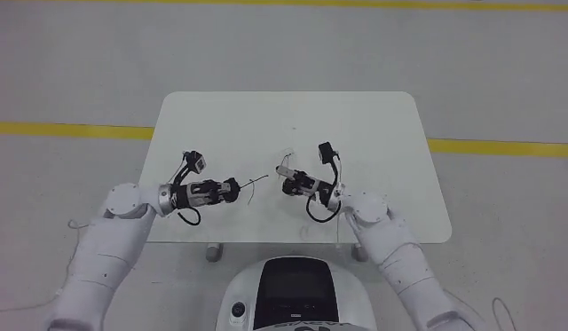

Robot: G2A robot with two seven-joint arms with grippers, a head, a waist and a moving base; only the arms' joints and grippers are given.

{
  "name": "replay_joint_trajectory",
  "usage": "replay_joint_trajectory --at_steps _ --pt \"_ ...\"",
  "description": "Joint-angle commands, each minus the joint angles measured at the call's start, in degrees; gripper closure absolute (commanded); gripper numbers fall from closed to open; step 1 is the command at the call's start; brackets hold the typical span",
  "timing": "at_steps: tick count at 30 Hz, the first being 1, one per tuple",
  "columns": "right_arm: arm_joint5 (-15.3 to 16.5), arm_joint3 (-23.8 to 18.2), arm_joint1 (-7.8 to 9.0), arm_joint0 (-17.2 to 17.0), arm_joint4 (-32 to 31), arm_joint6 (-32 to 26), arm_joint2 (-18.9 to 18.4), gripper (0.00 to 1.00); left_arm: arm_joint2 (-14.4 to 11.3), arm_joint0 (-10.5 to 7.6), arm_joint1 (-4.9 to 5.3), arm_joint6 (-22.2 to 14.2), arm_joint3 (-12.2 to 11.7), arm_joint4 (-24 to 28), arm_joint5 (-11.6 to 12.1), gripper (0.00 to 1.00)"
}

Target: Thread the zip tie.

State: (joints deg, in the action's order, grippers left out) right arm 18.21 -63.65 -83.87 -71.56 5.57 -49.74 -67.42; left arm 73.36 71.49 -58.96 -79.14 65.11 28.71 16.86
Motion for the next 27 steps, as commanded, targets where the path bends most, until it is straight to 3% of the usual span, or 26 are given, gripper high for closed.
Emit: replay_joint_trajectory --at_steps 1,3,5,10,13,15,22,23,24,25,27 --pt "-0.1 3.2 0.17 2.0 6.5 -10.0 -0.3 0.0 -1.3 -0.58 0.31 -0.5 -0.9 -0.3 0.5 1.0" --pt "-0.9 6.6 0.3 4.3 10.6 -16.8 -0.3 0.0 -3.1 -1.3 0.87 -0.5 -1.6 1.3 0.5 1.0" --pt "-0.9 6.6 0.3 4.3 10.6 -16.8 -0.3 0.0 -2.7 -2.19 1.29 -0.2 -3.1 1.5 2.6 1.0" --pt "-0.9 6.6 0.3 4.3 10.6 -16.8 -0.3 0.0 -2.7 -2.19 1.29 -0.2 -3.1 1.5 2.6 1.0" --pt "-1.9 6.0 0.31 3.8 12.2 -16.8 0.1 0.0 -3.9 -2.34 1.18 -0.5 -2.7 3.0 0.0 1.0" --pt "-2.1 6.5 0.42 4.1 13.5 -18.0 0.1 0.0 -5.1 -2.74 1.29 -0.5 -2.7 3.1 -0.2 1.0" --pt "-1.4 9.8 0.41 6.2 17.6 -21.9 1.4 0.0 -8.3 -3.9 2.64 -0.5 -3.9 2.7 2.5 1.0" --pt "-1.2 10.4 0.38 6.6 18.1 -22.4 1.7 0.03 -8.9 -4.04 2.76 -0.5 -3.9 3.2 2.6 1.0" --pt "-1.2 10.9 0.34 6.9 18.4 -22.7 2.0 0.15 -9.3 -4.2 2.87 -0.5 -4.0 3.4 2.6 1.0" --pt "-1.1 11.3 0.3 7.1 18.7 -23.0 2.2 0.5 -9.6 -4.37 2.97 -0.5 -4.1 3.6 2.6 1.0" --pt "-0.9 12.5 0.19 7.7 19.4 -23.5 2.9 0.53 -10.6 -4.65 3.19 -0.5 -3.8 4.4 2.6 1.0"
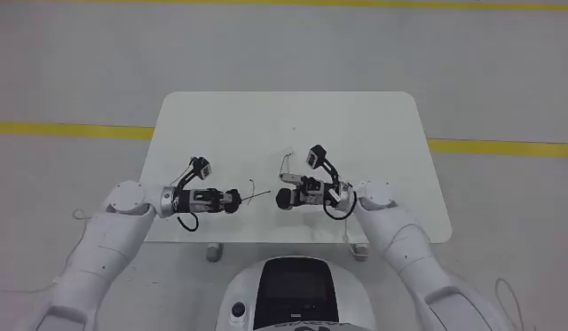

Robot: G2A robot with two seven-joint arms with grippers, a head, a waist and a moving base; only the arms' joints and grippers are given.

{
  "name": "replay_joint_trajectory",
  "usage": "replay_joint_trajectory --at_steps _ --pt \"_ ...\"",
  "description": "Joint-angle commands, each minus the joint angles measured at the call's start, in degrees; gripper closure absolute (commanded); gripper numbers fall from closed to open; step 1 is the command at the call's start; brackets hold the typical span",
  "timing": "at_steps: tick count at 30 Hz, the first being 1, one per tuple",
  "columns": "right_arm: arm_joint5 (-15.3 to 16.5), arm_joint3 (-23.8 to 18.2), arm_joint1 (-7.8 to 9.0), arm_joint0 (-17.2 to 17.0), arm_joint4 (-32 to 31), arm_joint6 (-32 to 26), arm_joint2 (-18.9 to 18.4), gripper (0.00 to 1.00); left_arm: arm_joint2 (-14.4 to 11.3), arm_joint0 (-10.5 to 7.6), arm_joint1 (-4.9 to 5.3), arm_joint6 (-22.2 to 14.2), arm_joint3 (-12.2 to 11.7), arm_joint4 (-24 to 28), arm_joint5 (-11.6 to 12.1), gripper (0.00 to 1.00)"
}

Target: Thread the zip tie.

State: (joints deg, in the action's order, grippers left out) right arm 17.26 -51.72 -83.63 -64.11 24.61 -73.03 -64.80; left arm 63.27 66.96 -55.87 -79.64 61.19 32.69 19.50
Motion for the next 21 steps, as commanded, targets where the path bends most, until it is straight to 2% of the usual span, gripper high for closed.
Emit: replay_joint_trajectory --at_steps 1,5,16,21 --pt "0.2 1.0 -0.09 0.5 0.7 -0.3 0.5 0.54 -0.9 -0.26 0.23 0.0 0.3 0.8 0.0 1.0" --pt "0.6 3.6 -0.29 1.6 2.1 -0.7 1.3 0.57 -2.3 -0.8 0.9 0.0 1.0 1.1 0.0 1.0" --pt "1.4 10.8 -1.04 5.0 5.3 -3.0 3.7 0.59 -2.3 -0.8 0.9 0.0 1.0 1.1 0.0 1.0" --pt "1.8 12.8 -1.41 6.0 6.3 -3.5 4.7 0.64 -2.3 -0.8 0.9 0.0 1.0 1.1 0.0 1.0"
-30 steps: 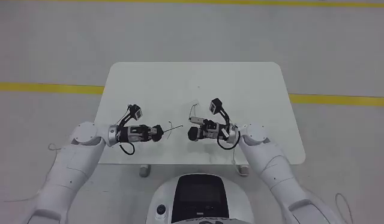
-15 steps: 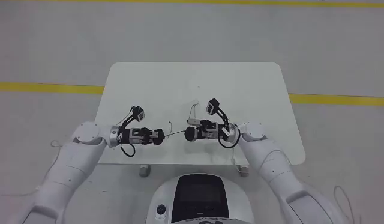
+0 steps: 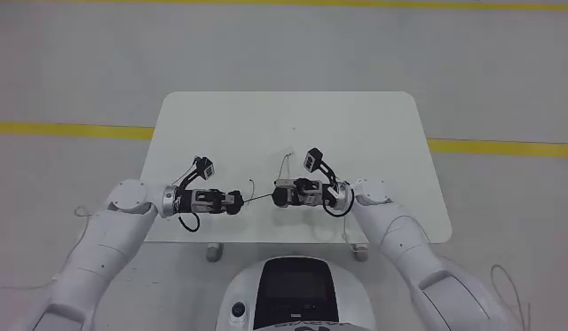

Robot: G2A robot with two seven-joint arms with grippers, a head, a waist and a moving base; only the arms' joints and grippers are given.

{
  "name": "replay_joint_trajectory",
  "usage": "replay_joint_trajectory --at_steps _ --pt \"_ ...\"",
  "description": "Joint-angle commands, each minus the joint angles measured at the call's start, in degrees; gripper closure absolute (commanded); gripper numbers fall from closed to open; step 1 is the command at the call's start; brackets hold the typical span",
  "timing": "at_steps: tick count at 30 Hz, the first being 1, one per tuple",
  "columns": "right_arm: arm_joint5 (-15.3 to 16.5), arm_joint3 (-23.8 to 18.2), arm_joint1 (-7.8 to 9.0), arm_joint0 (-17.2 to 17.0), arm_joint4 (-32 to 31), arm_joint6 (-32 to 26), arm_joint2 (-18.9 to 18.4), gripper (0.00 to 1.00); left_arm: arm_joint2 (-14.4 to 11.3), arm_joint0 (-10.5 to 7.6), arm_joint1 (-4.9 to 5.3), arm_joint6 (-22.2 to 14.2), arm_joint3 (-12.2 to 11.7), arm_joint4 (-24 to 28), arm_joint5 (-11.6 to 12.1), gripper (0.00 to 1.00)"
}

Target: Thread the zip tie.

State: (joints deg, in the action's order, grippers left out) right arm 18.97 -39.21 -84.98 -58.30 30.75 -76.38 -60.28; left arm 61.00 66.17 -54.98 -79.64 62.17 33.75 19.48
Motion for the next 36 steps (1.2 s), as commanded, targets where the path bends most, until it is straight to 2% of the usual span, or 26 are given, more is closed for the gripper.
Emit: replay_joint_trajectory --at_steps 1,11,15,24,25,26,36 --pt "0.2 0.6 -0.13 0.3 0.4 -0.2 0.3 0.67 0.0 0.0 0.0 0.0 0.0 0.0 0.0 1.0" --pt "0.5 2.8 -0.84 1.7 1.4 -0.4 2.1 0.79 0.0 0.0 0.0 0.0 0.0 0.0 0.0 1.0" --pt "0.5 3.4 -1.01 2.1 1.6 -0.3 2.4 1.0 0.0 0.0 0.0 0.0 0.0 0.0 0.0 1.0" --pt "0.5 3.6 -1.09 2.1 1.5 0.1 2.4 1.0 0.0 0.0 0.0 0.0 0.0 0.0 0.0 1.0" --pt "0.5 3.6 -1.08 2.1 1.5 0.2 2.4 1.0 0.0 0.0 0.0 0.0 0.0 0.0 0.0 0.38" --pt "0.5 3.5 -1.07 2.0 1.4 0.2 2.4 1.0 0.0 0.0 0.0 0.0 0.0 0.0 0.0 0.0" --pt "0.5 2.5 -0.73 1.4 1.4 1.3 0.7 1.0 0.0 0.0 0.0 0.0 0.0 0.0 0.0 0.0"
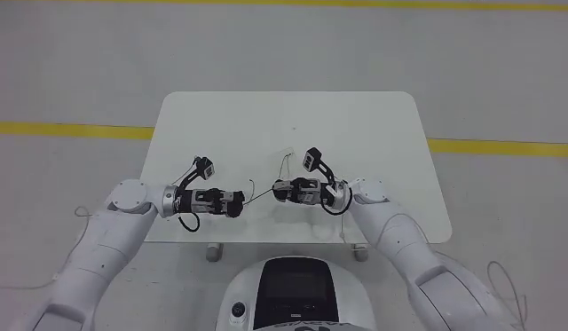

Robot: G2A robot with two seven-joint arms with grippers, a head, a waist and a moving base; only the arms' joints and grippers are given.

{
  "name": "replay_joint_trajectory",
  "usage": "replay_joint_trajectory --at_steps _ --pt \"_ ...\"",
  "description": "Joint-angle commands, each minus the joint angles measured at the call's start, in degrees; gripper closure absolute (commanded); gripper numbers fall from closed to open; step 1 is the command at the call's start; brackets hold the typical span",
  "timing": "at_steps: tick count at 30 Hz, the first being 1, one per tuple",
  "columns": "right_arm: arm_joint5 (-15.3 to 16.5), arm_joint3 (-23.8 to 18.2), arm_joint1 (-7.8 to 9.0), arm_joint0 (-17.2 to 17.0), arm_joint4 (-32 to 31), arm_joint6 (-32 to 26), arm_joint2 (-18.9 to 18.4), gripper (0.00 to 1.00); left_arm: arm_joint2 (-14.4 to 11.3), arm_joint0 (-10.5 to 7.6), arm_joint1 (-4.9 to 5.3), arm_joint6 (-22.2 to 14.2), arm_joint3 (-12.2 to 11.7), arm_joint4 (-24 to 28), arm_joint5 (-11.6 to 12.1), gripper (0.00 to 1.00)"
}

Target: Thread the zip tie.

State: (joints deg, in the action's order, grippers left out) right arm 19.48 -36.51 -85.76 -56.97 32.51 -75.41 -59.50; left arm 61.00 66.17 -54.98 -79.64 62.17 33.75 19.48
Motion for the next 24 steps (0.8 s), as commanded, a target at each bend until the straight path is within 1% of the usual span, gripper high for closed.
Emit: replay_joint_trajectory --at_steps 1,6,7,8,9,10,12,14,17,21,24 --pt "0.0 -0.2 0.05 0.0 -0.4 0.3 -0.1 1.0 0.0 0.0 0.0 0.0 0.0 0.0 0.0 0.0" --pt "0.0 -0.2 0.05 0.0 -0.4 0.3 -0.1 1.0 0.0 0.0 0.0 0.0 0.0 0.0 0.0 0.0" --pt "0.0 -0.2 0.05 0.0 -0.4 0.3 -0.1 1.0 0.0 0.06 -0.01 0.5 0.0 -0.1 -0.1 0.0" --pt "-0.3 -1.0 0.02 -0.5 -0.2 1.2 -0.1 1.0 -0.2 0.2 -0.04 1.8 0.2 -0.5 -0.4 0.0" --pt "-0.4 -2.1 0.02 -1.0 0.1 1.6 -0.1 1.0 -0.3 0.3 -0.06 2.3 0.6 -0.4 -0.2 0.0" --pt "-0.5 -3.0 0.03 -1.5 0.6 1.5 -0.1 1.0 -0.4 0.48 -0.1 1.7 0.8 0.5 0.0 0.0" --pt "-0.5 -4.7 0.02 -2.5 1.6 1.5 -0.1 1.0 -0.4 0.53 -0.26 0.0 0.6 3.3 0.0 0.0" --pt "-0.7 -5.9 -0.09 -3.2 3.0 0.8 0.2 1.0 -1.4 0.5 -0.46 0.0 1.3 4.6 0.0 0.0" --pt "-0.5 -6.3 -0.29 -3.5 3.1 1.6 0.8 1.0 -2.7 -0.08 -0.73 0.0 1.3 5.9 0.0 0.0" --pt "0.0 -6.3 -0.8 -3.6 5.1 2.4 1.5 1.0 -4.6 -0.91 -1.26 0.0 1.5 8.2 0.0 0.0" --pt "0.0 -6.3 -0.83 -3.6 5.1 2.6 1.5 1.0 -4.6 -1.03 -1.26 0.0 1.4 8.1 0.0 0.0"
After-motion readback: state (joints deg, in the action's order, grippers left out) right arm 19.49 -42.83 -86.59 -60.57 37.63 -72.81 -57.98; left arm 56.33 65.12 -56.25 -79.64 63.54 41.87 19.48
